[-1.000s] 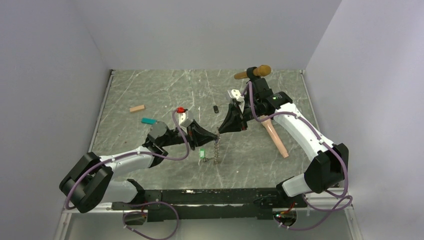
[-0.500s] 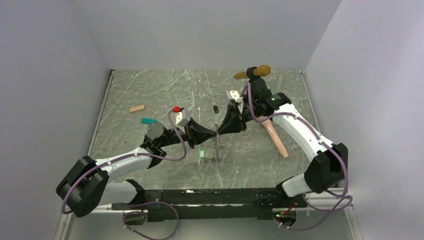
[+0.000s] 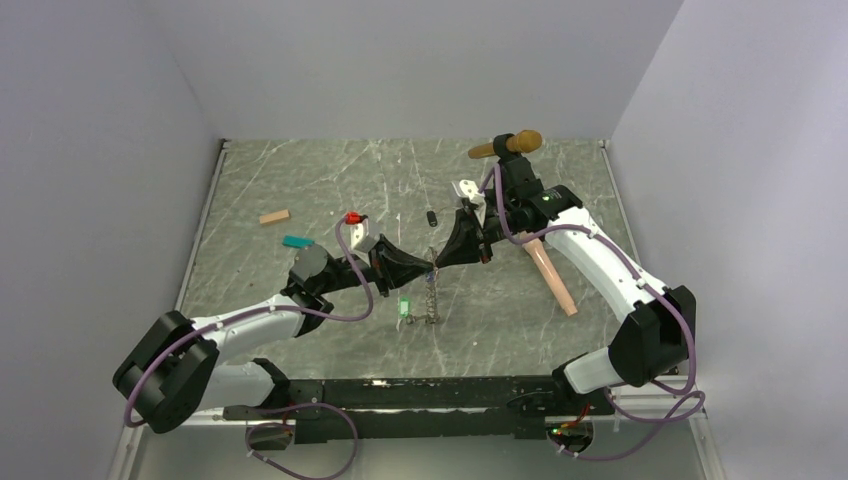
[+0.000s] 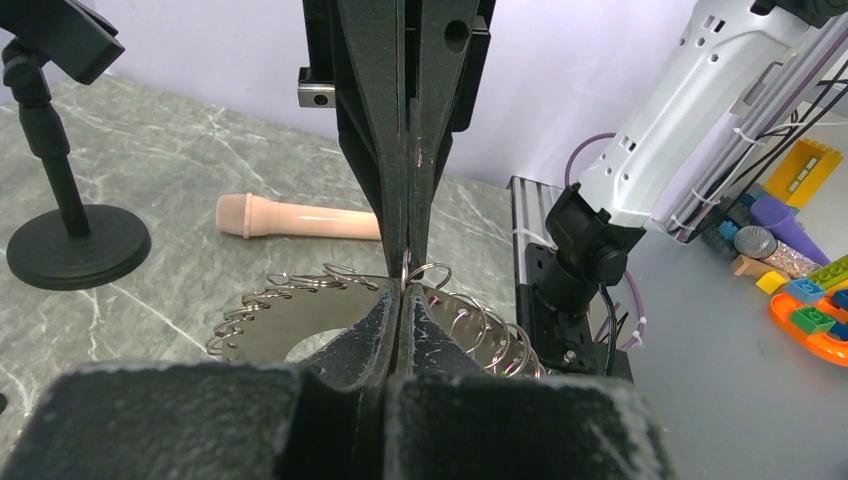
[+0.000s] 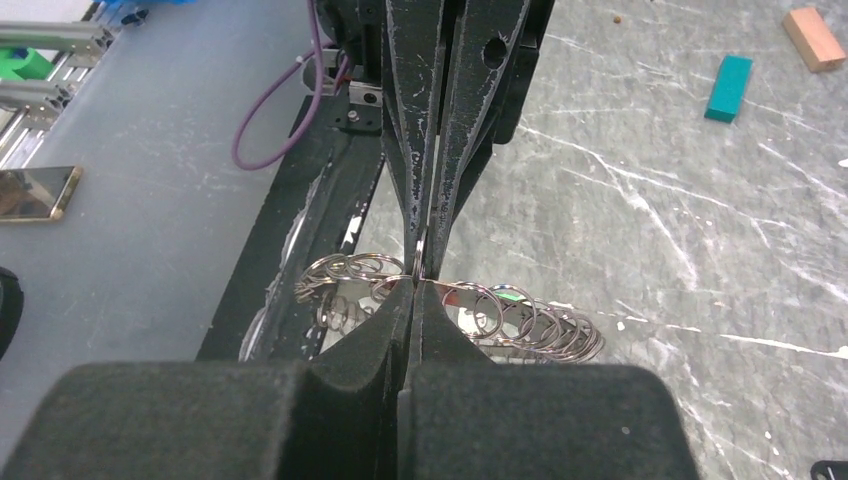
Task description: Put the keys on the keyring
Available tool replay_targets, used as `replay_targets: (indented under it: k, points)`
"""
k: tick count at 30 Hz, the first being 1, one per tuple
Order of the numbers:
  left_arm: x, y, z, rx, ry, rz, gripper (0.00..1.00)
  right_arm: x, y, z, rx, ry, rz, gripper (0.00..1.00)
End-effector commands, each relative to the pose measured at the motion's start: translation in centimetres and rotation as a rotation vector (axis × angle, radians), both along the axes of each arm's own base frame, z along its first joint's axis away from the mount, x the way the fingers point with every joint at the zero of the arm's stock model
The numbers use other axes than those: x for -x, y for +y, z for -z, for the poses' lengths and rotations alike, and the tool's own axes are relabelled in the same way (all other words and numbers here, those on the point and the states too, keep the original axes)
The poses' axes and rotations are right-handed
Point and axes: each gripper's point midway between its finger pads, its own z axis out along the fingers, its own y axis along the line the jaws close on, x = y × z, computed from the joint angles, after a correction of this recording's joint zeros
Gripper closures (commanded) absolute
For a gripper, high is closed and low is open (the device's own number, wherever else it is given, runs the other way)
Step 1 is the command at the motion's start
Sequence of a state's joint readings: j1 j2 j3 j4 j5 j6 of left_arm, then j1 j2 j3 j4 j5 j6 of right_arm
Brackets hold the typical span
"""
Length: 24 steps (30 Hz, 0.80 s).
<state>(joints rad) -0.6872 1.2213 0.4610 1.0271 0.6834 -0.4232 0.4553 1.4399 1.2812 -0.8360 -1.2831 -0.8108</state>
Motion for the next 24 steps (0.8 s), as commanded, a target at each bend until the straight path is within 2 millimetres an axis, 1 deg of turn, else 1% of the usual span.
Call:
replay_targets:
  k: [1, 2, 3, 5, 8, 10, 12, 16, 19, 24]
  points:
    - [0.2, 0.0, -2.1, 0.048, -0.061, 0.013, 1.00, 0.2, 0.3, -0.7, -0.031, -0.041, -0.027, 1.00]
    - [0.3, 0.0, -2.0, 0.041, -0.061, 0.022, 1.00, 0.3, 0.2, -0.7, -0.030, -0.045, -0.030, 1.00]
    - [0.4, 0.0, -2.0, 0.033, -0.060, 0.026, 0.98, 0.3, 0.2, -0.6, -0.027, -0.052, -0.032, 1.00]
    - [0.2, 0.2, -1.5, 0.003, -0.040, 0.024, 0.84, 0.3, 0.0, -0.6, -0.020, -0.071, -0.034, 1.00]
    - [-0.3, 1.1, -1.3, -0.026, -0.039, -0.013, 0.59, 0.2, -0.1, -0.4, -0.005, -0.085, -0.028, 1.00]
    - [-0.4, 1.7, -1.3, -0.050, -0.051, -0.038, 0.47, 0.0, -0.2, -0.2, 0.007, -0.090, -0.023, 1.00]
    - [-0.6, 2.3, -1.4, -0.085, -0.069, -0.060, 0.39, -0.1, -0.3, 0.0, 0.023, -0.097, -0.019, 1.00]
    - [-0.7, 3.1, -1.6, -0.201, -0.126, -0.075, 0.32, -0.3, -0.4, 0.5, 0.056, -0.111, -0.019, 1.00]
    - [-0.7, 3.0, -1.3, -0.319, -0.158, -0.032, 0.32, -0.3, -0.3, 0.9, 0.073, -0.114, -0.020, 1.00]
    - [-0.9, 2.8, 0.1, -0.486, -0.186, 0.010, 0.32, -0.3, 0.0, 1.3, 0.090, -0.109, -0.031, 1.00]
